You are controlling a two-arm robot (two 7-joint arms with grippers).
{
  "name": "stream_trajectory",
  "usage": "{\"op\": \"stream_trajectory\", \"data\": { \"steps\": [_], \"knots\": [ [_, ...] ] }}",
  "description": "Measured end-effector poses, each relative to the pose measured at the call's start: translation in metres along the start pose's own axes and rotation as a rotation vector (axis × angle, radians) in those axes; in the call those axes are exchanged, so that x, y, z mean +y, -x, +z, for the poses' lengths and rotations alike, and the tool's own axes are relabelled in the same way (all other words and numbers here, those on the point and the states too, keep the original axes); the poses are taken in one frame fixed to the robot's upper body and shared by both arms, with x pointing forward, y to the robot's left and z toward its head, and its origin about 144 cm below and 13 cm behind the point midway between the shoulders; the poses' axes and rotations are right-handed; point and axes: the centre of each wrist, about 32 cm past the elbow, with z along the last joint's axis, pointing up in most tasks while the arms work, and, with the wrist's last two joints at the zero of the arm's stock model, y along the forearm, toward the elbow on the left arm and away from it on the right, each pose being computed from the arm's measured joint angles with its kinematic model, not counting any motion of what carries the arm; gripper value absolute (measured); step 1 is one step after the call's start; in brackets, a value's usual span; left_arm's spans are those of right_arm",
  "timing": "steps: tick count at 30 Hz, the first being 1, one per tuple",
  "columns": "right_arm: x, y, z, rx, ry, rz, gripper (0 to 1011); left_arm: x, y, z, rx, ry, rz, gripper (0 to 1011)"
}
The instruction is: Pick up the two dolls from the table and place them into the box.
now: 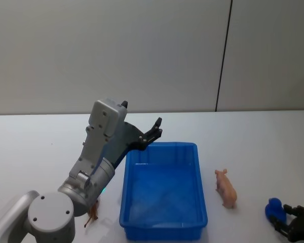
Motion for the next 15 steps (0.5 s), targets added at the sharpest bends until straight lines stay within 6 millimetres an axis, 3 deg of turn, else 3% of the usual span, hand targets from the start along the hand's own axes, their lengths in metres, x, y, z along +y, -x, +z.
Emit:
{"op": "stream_trajectory", "data": {
  "steps": [5,15],
  "knots": [
    [0.0011,0.0000,0.0002,0.005,0.000,0.005,450,0.0000,0.0000,0.0000,0.000,0.000,0.000,1001],
    [0.0021,0.0014,0.0081,0.004,-0.064,0.014,386,0.0000,0.0000,0.0000,0.000,0.000,0.000,1001]
  ]
}}
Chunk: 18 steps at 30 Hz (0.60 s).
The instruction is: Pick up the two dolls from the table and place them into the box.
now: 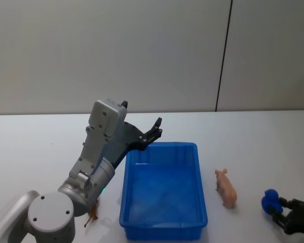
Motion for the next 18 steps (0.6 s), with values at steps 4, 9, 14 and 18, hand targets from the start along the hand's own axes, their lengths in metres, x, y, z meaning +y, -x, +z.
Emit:
{"op": "stream_trajectory", "data": {
  "steps": [4,9,14,18],
  "knots": [
    [0.001,0.002,0.007,-0.007,-0.044,0.009,358,0.000,0.000,0.000,0.000,0.000,0.000,1001],
    [0.003,0.005,0.020,-0.023,-0.108,0.034,324,0.000,0.000,0.000,0.000,0.000,0.000,1001],
    [0.008,0.010,0.036,-0.048,-0.175,0.082,264,0.000,0.000,0.000,0.000,0.000,0.000,1001],
    [0.013,0.014,0.047,-0.068,-0.213,0.123,229,0.000,0.000,0.000,0.000,0.000,0.000,1001]
  ]
}}
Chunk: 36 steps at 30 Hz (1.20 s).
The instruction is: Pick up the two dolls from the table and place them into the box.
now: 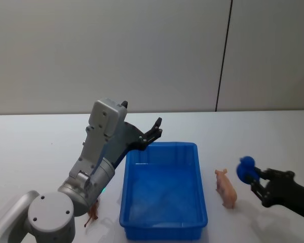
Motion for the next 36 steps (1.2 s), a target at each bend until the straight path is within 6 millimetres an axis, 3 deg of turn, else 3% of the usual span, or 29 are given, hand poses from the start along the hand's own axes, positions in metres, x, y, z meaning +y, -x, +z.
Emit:
{"op": "stream_trajectory", "data": {
  "steps": [9,20,24,25,36],
  "knots": [
    [0.027,0.014,0.017,-0.054,-0.048,0.114,174,0.000,0.000,0.000,0.000,0.000,0.000,1001],
    [0.059,0.034,0.021,-0.102,-0.030,0.203,151,0.000,0.000,0.000,0.000,0.000,0.000,1001],
    [0.069,0.041,0.021,-0.115,-0.021,0.224,317,0.000,0.000,0.000,0.000,0.000,0.000,1001],
    [0.069,0.041,0.021,-0.115,-0.021,0.224,317,0.000,0.000,0.000,0.000,0.000,0.000,1001],
    [0.084,0.045,0.024,-0.130,-0.022,0.241,686,0.000,0.000,0.000,0.000,0.000,0.000,1001]
  ]
}}
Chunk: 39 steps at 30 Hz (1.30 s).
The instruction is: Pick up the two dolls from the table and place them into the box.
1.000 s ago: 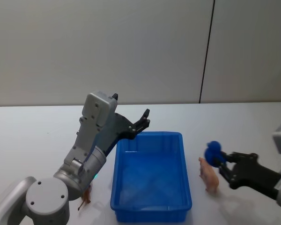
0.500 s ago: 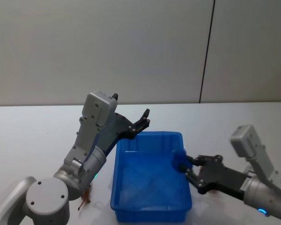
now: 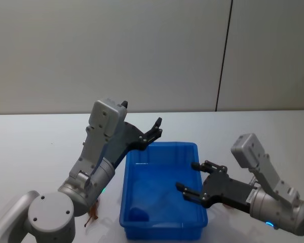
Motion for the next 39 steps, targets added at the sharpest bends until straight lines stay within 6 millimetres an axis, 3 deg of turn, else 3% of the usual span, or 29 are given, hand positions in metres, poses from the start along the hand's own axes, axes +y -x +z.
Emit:
{"op": "stream_trajectory", "data": {
  "steps": [11,39],
  "knots": [
    [-0.003,-0.008,0.001,0.011,-0.009,-0.057,994,0.000,0.000,0.000,0.000,0.000,0.000,1001],
    [-0.026,-0.022,-0.026,0.130,0.156,-0.224,1001,0.000,0.000,0.000,0.000,0.000,0.000,1001]
  ]
}}
